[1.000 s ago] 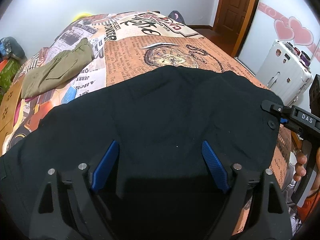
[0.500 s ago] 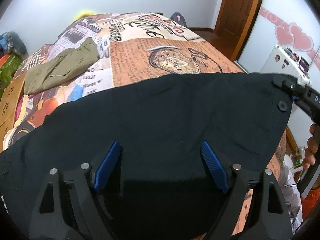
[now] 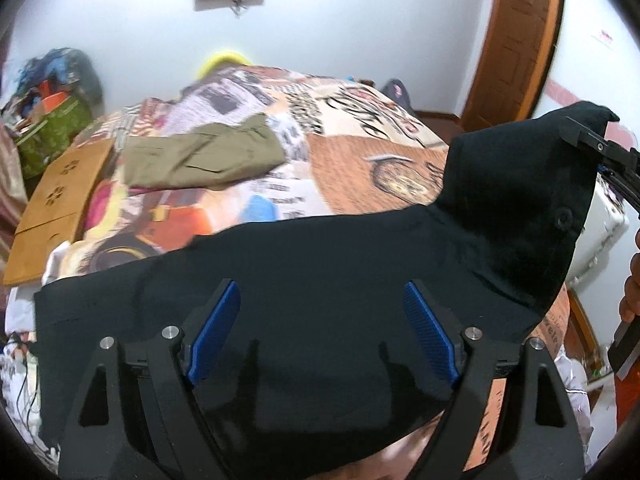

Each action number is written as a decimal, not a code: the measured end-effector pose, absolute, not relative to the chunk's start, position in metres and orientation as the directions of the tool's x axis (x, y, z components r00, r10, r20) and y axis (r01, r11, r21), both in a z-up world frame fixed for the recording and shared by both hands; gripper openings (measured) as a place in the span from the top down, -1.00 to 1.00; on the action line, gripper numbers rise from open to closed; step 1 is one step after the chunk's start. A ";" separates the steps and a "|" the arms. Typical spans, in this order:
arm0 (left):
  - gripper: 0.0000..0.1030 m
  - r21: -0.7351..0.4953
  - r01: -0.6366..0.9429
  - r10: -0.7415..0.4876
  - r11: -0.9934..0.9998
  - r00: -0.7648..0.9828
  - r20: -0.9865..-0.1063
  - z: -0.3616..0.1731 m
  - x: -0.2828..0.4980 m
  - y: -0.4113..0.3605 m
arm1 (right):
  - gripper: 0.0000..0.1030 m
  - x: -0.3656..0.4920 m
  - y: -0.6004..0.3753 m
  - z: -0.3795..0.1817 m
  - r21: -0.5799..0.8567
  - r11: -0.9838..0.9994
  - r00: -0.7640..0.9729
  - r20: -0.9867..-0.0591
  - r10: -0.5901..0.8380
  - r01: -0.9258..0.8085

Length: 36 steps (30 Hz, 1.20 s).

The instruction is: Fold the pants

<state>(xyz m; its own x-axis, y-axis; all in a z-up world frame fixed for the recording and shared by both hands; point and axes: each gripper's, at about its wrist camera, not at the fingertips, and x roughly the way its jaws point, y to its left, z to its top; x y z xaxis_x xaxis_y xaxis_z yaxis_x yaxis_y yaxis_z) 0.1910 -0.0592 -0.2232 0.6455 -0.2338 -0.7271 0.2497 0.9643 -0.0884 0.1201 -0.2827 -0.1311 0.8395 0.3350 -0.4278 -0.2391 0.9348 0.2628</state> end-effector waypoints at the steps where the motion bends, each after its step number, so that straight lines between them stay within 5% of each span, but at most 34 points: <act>1: -0.64 -0.085 0.235 -0.222 0.968 0.655 -0.723 -0.222 0.189 -0.052 | 0.67 0.122 -0.270 -0.130 0.247 0.931 0.830 -0.430 0.355 -0.270; 7: -0.64 -0.113 0.139 -0.178 0.984 0.682 -0.710 -0.218 0.176 -0.008 | 0.69 0.128 -0.206 -0.151 0.172 0.892 0.745 -0.497 0.445 -0.418; 17: -0.64 -0.141 0.044 -0.134 0.989 0.674 -0.726 -0.226 0.164 0.029 | 0.57 0.122 -0.132 -0.243 0.091 0.799 0.502 -0.734 0.458 -0.594; 21: -0.64 -0.142 0.041 -0.132 0.989 0.674 -0.727 -0.227 0.162 0.030 | 0.05 0.114 -0.128 -0.236 0.073 0.775 0.494 -0.732 0.469 -0.628; 36: -0.64 -0.158 0.181 -0.237 0.971 0.624 -0.744 -0.227 0.180 -0.026 | -0.05 0.116 -0.206 -0.203 0.146 0.875 0.586 -0.691 0.423 -0.461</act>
